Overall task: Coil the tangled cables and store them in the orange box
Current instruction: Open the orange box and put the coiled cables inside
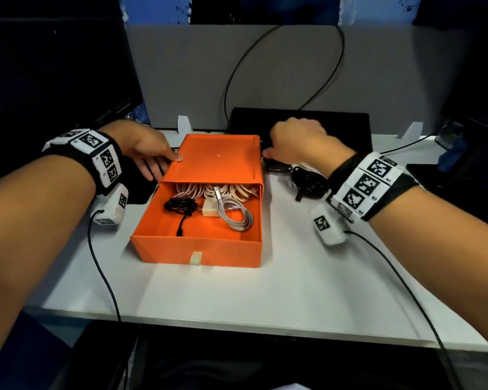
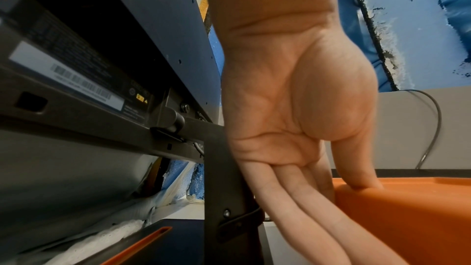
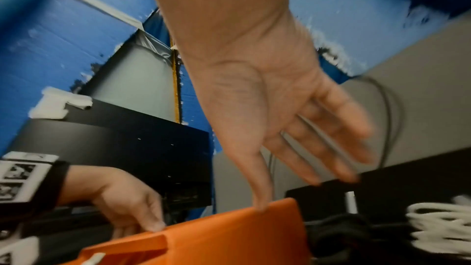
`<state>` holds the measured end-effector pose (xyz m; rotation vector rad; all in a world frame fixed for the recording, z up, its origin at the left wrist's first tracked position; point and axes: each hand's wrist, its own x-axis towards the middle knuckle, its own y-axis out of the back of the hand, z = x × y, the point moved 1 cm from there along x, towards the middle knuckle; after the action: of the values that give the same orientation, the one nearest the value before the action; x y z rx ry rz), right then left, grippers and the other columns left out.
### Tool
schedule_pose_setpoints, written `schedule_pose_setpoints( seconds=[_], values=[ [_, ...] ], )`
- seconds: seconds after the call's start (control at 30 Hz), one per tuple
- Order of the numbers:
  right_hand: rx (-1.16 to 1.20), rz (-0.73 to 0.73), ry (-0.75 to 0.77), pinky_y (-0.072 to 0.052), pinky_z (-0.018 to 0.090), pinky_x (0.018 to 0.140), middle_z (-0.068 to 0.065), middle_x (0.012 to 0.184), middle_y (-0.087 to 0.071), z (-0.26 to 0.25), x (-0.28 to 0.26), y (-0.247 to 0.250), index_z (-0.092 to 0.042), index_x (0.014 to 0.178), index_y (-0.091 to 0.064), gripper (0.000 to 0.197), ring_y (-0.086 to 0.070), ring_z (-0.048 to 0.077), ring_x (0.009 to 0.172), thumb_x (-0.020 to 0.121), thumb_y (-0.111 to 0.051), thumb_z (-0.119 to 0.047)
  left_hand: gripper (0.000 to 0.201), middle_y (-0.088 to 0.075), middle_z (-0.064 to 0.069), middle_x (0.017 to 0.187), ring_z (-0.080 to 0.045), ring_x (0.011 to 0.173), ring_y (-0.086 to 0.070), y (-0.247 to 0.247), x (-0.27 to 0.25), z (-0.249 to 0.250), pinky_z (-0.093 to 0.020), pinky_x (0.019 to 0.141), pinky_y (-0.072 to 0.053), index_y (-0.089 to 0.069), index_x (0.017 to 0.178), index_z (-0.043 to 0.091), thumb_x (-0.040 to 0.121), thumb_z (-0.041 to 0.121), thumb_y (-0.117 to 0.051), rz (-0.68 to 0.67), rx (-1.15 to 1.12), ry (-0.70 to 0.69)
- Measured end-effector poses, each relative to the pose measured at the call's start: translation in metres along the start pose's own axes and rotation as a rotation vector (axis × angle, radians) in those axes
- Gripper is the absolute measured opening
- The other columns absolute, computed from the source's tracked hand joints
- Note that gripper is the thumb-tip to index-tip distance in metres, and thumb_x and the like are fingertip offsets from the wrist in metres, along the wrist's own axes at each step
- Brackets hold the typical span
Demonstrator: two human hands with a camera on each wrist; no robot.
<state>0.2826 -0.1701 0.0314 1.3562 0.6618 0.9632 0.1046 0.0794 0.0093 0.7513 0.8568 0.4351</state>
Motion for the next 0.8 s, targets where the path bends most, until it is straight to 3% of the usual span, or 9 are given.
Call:
schedule_pose_setpoints(
  seconds=[0.1, 0.17, 0.23, 0.3, 0.43, 0.53, 0.63, 0.7, 0.8],
  values=[
    [-0.204, -0.338, -0.078, -0.047, 0.034, 0.081, 0.004, 0.109, -0.068, 0.030, -0.001, -0.024, -0.015, 0.123, -0.066, 0.070, -0.067, 0.031, 0.108, 0.084, -0.064, -0.073, 0.043, -0.079, -0.015, 0.100, -0.030, 0.086, -0.078, 0.002, 0.001, -0.002, -0.038, 0.070, -0.061, -0.069, 0.117, -0.001, 0.106, 0.037, -0.051, -0.002, -0.001, -0.001],
    [-0.187, -0.448, -0.078, -0.054, 0.034, 0.081, -0.002, 0.093, -0.062, 0.039, -0.005, -0.043, -0.013, 0.123, -0.064, 0.069, -0.065, 0.026, 0.093, 0.082, -0.071, -0.068, 0.043, -0.079, -0.015, 0.100, -0.030, 0.086, -0.078, 0.001, 0.001, -0.002, -0.039, 0.072, -0.061, -0.069, 0.117, 0.000, 0.106, 0.037, -0.052, -0.010, -0.006, -0.001],
    [-0.111, -0.434, -0.087, -0.052, 0.032, 0.065, -0.002, 0.084, -0.055, 0.047, -0.011, -0.055, -0.011, 0.122, -0.062, 0.059, -0.058, 0.019, 0.073, 0.086, -0.075, -0.055, 0.043, -0.078, -0.015, 0.101, -0.030, 0.086, -0.078, 0.001, 0.001, -0.001, -0.040, 0.074, -0.060, -0.069, 0.117, 0.000, 0.106, 0.038, -0.052, -0.012, -0.005, -0.002],
    [-0.022, -0.389, -0.094, -0.050, 0.030, 0.054, 0.001, 0.087, -0.058, 0.054, -0.015, -0.057, -0.010, 0.117, -0.062, 0.049, -0.056, 0.017, 0.066, 0.087, -0.078, -0.045, 0.043, -0.078, -0.015, 0.101, -0.030, 0.087, -0.078, 0.000, 0.000, -0.001, -0.040, 0.075, -0.060, -0.069, 0.117, 0.000, 0.106, 0.038, -0.051, -0.008, -0.003, -0.002],
    [0.172, -0.286, -0.140, -0.061, 0.031, 0.058, 0.004, 0.083, -0.066, 0.065, -0.016, -0.055, -0.015, 0.087, -0.063, 0.025, -0.069, 0.020, 0.061, 0.088, -0.073, -0.039, 0.044, -0.078, -0.016, 0.101, -0.030, 0.088, -0.077, 0.000, 0.000, -0.001, -0.040, 0.074, -0.060, -0.069, 0.118, -0.001, 0.106, 0.038, -0.051, -0.010, 0.000, 0.005],
    [0.360, -0.197, -0.169, -0.061, 0.030, 0.061, 0.007, 0.075, -0.073, 0.068, -0.020, -0.040, -0.011, 0.087, -0.063, 0.025, -0.072, 0.019, 0.052, 0.093, -0.066, -0.035, 0.044, -0.078, -0.016, 0.102, -0.031, 0.090, -0.077, 0.001, 0.000, 0.000, -0.040, 0.075, -0.060, -0.069, 0.118, 0.000, 0.106, 0.038, -0.051, -0.015, 0.003, 0.004],
    [0.460, -0.009, -0.041, -0.060, 0.036, 0.068, 0.003, 0.073, -0.075, 0.045, -0.040, -0.002, -0.014, 0.088, -0.063, 0.029, -0.072, 0.016, 0.061, 0.094, -0.066, -0.042, 0.043, -0.078, -0.016, 0.103, -0.032, 0.090, -0.077, 0.003, 0.001, -0.002, -0.041, 0.075, -0.061, -0.069, 0.116, 0.000, 0.106, 0.038, -0.052, -0.018, 0.001, -0.002],
    [0.434, 0.084, 0.155, -0.048, 0.033, 0.063, -0.006, 0.077, -0.067, 0.006, -0.061, 0.025, -0.022, 0.085, -0.057, 0.030, -0.063, 0.014, 0.068, 0.094, -0.065, -0.049, 0.041, -0.078, -0.017, 0.103, -0.031, 0.087, -0.077, 0.001, 0.001, -0.002, -0.038, 0.071, -0.061, -0.070, 0.113, 0.001, 0.106, 0.037, -0.052, -0.019, -0.003, 0.000],
    [0.222, 0.126, 0.505, -0.045, 0.034, 0.069, -0.005, 0.095, -0.064, -0.060, -0.077, 0.037, -0.027, 0.106, -0.058, 0.025, -0.064, 0.023, 0.089, 0.098, -0.058, -0.051, 0.036, -0.075, -0.018, 0.103, -0.028, 0.078, -0.075, -0.002, 0.002, 0.000, -0.034, 0.060, -0.062, -0.068, 0.108, 0.000, 0.108, 0.030, -0.049, 0.015, 0.001, -0.006]
  ],
)
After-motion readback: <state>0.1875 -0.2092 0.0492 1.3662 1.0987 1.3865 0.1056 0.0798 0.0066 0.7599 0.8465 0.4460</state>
